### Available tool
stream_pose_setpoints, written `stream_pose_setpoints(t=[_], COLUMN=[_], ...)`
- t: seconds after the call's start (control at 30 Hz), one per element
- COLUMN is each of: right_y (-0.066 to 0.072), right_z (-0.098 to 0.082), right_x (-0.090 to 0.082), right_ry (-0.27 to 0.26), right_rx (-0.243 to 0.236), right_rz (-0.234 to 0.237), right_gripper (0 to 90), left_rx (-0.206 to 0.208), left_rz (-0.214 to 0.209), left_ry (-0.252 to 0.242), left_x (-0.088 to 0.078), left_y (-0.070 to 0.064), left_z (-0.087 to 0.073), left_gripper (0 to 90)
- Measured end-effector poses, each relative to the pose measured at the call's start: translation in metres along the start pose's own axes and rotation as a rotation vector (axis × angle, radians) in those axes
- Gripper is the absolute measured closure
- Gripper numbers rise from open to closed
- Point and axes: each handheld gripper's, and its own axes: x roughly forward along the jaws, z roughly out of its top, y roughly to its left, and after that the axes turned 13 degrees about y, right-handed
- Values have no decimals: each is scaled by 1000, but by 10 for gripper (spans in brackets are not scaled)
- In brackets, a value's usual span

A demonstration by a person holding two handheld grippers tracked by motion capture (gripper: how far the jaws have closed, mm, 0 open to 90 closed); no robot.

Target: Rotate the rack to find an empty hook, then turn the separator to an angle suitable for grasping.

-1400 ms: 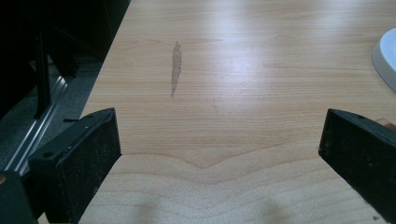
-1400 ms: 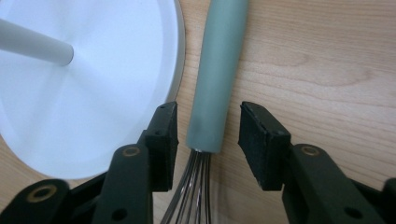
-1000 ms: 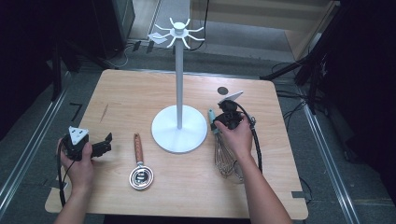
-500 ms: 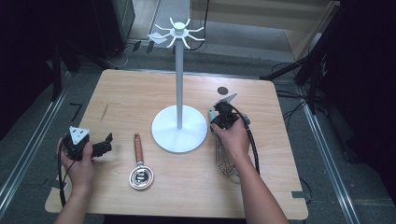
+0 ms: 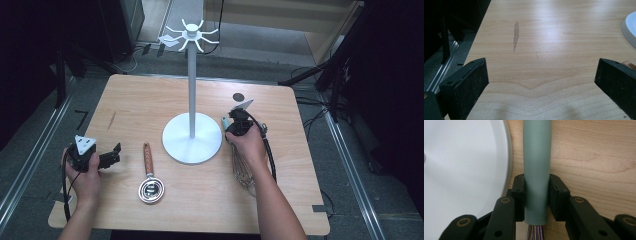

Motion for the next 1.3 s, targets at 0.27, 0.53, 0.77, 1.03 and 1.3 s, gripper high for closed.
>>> stream_pose_setpoints(t=[0.27,0.53,0.77,1.03,1.3], right_y=[-3,-9,-10,-12,-8], right_z=[-2,-10,-25,-43,-65], right_x=[1,-2,-18,-29,-49], right_ry=[-29,-76,-182,-285,-442], right_rx=[12,16,-3,-42,-86], right_rz=[42,115,170,234,294], right_gripper=[716,717,717,717,717], left_rx=[-4,-4,-5,-5,-9], left_rz=[-4,-7,-6,-5,-6], left_ry=[4,3,2,2,2], left_x=[0,0,0,0,0], left_y=[1,1,1,1,1], left_z=[0,0,0,0,0], left_gripper=[0,0,0,0,0])
